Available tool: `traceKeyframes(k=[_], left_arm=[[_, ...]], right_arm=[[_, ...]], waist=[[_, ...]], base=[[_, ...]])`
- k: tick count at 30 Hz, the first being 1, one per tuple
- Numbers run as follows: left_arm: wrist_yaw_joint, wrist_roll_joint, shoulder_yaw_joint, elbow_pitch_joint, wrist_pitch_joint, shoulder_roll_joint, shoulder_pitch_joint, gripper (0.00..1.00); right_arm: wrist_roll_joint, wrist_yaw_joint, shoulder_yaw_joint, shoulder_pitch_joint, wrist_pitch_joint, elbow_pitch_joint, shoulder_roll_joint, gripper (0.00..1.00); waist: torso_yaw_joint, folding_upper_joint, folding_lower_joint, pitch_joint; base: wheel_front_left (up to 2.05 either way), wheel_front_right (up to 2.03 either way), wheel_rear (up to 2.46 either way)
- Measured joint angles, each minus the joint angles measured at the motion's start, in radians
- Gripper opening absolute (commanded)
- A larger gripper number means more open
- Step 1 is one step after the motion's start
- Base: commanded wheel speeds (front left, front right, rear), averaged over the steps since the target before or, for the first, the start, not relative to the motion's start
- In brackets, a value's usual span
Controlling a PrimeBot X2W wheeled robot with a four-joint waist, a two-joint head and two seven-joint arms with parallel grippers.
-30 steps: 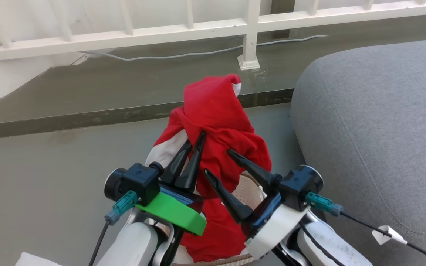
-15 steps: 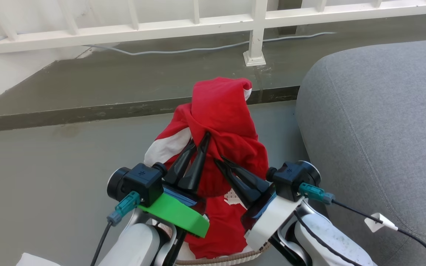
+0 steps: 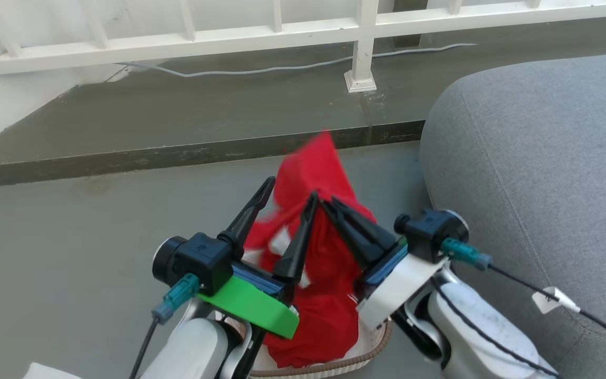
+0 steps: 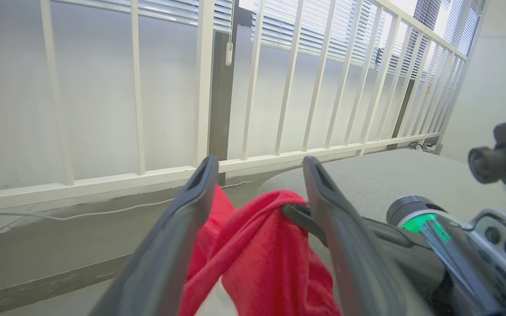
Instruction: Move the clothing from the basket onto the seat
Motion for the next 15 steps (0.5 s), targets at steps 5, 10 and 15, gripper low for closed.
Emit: traceKeyframes(k=[5, 10, 15], left_arm=[[-0.002, 0.044, -0.026, 0.0, 0.011, 0.028, 0.0, 1.0], [-0.015, 0.054, -0.061, 0.002, 0.036, 0.053, 0.0, 1.0], [-0.025, 0.06, -0.089, 0.005, 0.055, 0.063, 0.013, 1.0]], right_arm=[[0.001, -0.01, -0.042, -0.014, -0.002, 0.019, -0.003, 0.0], [0.004, -0.021, -0.078, -0.017, -0.009, 0.042, -0.026, 0.0], [0.01, -0.042, -0.111, -0.028, -0.01, 0.059, -0.041, 0.0]], waist=[[-0.001, 0.0, 0.0, 0.0], [-0.005, 0.0, 0.0, 0.001], [-0.019, 0.0, 0.0, 0.008]], base=[[0.0, 0.0, 0.0], [0.0, 0.0, 0.0], [0.0, 0.0, 0.0]])
